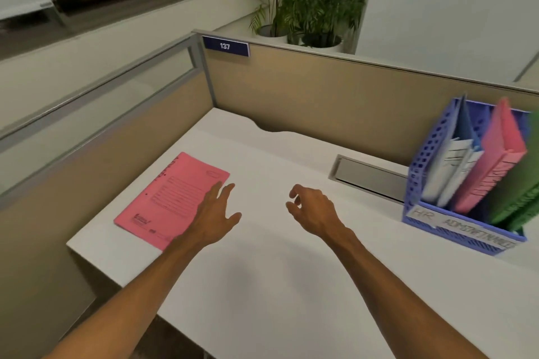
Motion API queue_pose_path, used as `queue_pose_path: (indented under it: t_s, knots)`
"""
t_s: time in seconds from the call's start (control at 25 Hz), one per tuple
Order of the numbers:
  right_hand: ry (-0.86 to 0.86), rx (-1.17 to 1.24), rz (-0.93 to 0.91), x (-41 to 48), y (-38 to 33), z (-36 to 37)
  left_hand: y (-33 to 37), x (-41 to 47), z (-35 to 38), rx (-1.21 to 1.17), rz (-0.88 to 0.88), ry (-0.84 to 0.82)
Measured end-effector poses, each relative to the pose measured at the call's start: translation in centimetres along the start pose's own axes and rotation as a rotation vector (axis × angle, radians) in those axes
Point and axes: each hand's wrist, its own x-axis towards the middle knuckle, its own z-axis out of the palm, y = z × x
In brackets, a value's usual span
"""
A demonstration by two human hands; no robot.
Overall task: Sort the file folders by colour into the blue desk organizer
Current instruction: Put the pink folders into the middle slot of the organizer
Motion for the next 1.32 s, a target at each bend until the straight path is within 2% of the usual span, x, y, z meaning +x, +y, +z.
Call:
queue_pose_path:
  t_s: [0.32,0.52,0.6,0.76,0.96,1.16,1.24,1.32]
  knots:
    - [-0.121,0.143,0.11,8.2,-13.1,12.8,-19.5,5.7,-6.0,-0.02,-0.079,-0.112]
    - [-0.282,0.209,0.239,11.5,-16.6,20.0,-28.8,8.7,-6.5,-0.06,-0.208,-0.224]
    - [-0.346,0.293,0.347,12.9,-17.4,22.2,-31.3,10.0,-6.2,-0.081,-0.266,-0.255]
    - [-0.337,0.646,0.655,15.0,-18.4,25.4,-35.0,12.7,-5.7,-0.113,-0.377,-0.265]
    - [-0.251,0.856,0.783,16.6,-19.3,27.9,-37.6,14.8,-5.1,-0.087,-0.422,-0.335]
    - [-0.192,0.936,0.891,17.3,-19.3,28.2,-38.2,15.9,-4.9,-0.088,-0.44,-0.294]
    - [-0.2,0.971,0.904,17.4,-19.3,28.1,-38.3,16.3,-5.3,-0.205,-0.489,-0.297]
    - [-0.21,1.003,0.918,17.4,-19.3,27.7,-38.1,16.5,-6.2,-0.442,-0.573,-0.285]
